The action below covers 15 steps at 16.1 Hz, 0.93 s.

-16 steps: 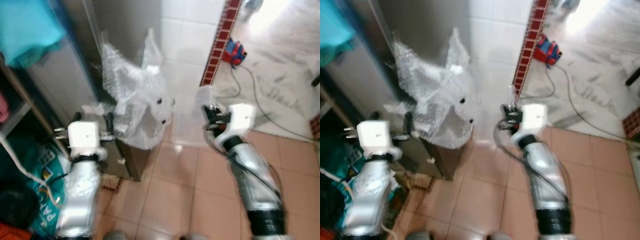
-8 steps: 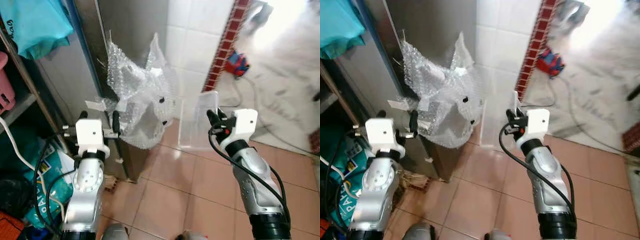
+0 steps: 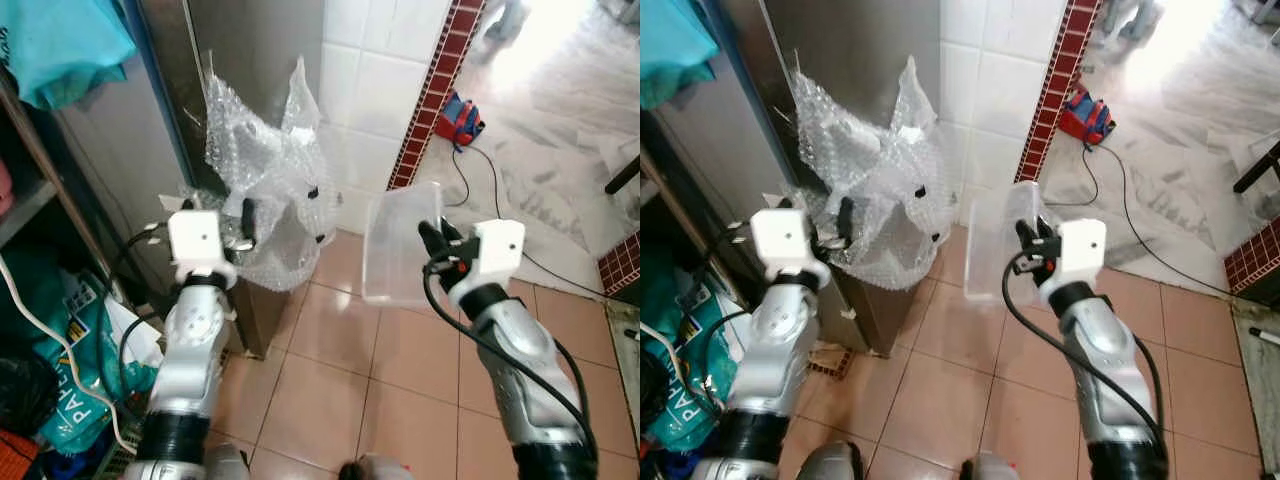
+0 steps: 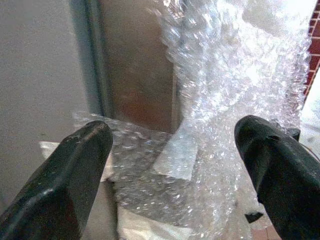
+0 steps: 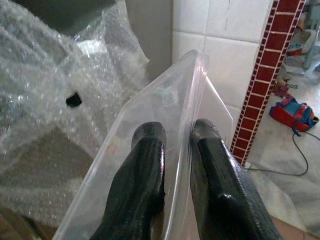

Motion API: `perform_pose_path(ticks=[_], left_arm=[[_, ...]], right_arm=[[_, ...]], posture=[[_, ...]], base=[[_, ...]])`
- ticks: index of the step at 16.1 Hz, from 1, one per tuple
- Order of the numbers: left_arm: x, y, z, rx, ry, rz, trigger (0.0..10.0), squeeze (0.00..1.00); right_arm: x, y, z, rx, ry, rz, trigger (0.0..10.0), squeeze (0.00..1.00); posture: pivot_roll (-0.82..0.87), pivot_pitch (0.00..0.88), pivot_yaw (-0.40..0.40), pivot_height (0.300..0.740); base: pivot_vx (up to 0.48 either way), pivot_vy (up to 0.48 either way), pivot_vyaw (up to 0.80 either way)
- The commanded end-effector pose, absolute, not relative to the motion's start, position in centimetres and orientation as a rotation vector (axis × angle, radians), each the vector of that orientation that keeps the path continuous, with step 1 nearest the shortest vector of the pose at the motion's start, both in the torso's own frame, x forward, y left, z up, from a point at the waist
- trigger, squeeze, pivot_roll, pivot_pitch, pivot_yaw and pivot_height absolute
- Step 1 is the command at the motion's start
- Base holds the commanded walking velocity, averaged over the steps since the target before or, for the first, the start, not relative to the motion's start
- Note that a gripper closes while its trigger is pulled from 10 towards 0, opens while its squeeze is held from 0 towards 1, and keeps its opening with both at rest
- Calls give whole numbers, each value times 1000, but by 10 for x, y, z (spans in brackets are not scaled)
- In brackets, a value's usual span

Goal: Restocking fridge

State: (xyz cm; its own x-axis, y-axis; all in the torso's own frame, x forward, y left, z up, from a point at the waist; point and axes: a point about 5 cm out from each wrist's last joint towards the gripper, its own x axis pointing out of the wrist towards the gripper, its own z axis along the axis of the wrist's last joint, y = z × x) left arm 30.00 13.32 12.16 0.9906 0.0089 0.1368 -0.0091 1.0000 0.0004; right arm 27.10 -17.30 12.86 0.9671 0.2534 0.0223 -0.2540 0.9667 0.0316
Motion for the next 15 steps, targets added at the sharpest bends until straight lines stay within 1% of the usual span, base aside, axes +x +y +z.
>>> perform_pose_path(ticks=[1,5,11,15], left_arm=[[303,131,121,-4,-136,-4,10000,0],[311,136,123,-4,-158,21,10000,0],[311,144,126,5,-180,77,10000,0],[313,145,127,4,-185,81,10000,0]], right_arm=[[269,-176,133,22,-28,254,10000,0],[266,-176,135,20,-20,249,10000,0],[266,-171,133,31,-5,262,10000,0],[265,-172,134,30,-3,266,10000,0]], posture=[[-77,116,-60,740],[-73,127,-59,740],[-40,137,-61,740],[-57,145,-67,740]], base=[[0,0,0],[0,0,0],[0,0,0],[0,0,0]])
